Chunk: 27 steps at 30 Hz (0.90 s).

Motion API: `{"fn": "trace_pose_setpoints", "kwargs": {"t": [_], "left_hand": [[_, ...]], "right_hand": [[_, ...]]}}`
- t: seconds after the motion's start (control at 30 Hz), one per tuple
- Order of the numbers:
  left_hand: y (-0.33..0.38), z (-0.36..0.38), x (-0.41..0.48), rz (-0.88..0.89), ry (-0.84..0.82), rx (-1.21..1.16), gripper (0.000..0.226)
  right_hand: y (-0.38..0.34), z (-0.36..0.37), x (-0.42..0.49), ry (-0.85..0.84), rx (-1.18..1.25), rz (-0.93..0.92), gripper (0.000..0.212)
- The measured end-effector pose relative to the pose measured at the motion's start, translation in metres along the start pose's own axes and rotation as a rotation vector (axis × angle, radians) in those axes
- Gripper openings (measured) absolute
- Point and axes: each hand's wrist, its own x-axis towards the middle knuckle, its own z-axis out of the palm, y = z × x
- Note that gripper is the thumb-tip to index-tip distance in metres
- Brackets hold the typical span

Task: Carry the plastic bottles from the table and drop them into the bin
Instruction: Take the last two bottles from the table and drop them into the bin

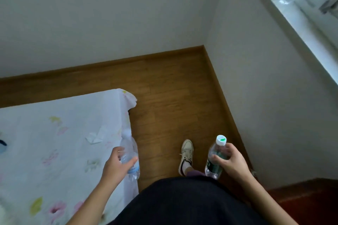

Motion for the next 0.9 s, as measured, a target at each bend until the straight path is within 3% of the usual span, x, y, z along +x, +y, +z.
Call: {"fn": "trace_pose_setpoints", "kwargs": {"t": [0.2,0.33,0.47,0.6,0.73,0.9], "left_hand": [[0.046,-0.004,0.045,-0.174,0.183,-0.134,0.055],[0.057,-0.005,0.061,-0.271,0.248,-0.218,0.057],[0.066,-0.018,0.078,-0.381,0.263,-0.334,0.060],[0.072,-0.039,0.132,-0.479,0.276,-0.395,0.063],[0.097,-0.076,0.210,-0.485,0.242,-0.382,0.068],[0.168,-0.143,0.323,-0.305,0.149,-0.294,0.054]], "right_hand": [[-0.088,-0.026,0.116,-0.141,-0.102,-0.108,0.077],[-0.169,-0.021,0.182,-0.219,-0.159,-0.211,0.071],[-0.244,-0.003,0.240,-0.259,-0.190,-0.303,0.078],[-0.297,0.020,0.300,-0.276,-0.233,-0.305,0.071],[-0.336,0.030,0.349,-0.214,-0.308,-0.256,0.067],[-0.381,0.031,0.399,-0.119,-0.365,-0.203,0.062]]}}
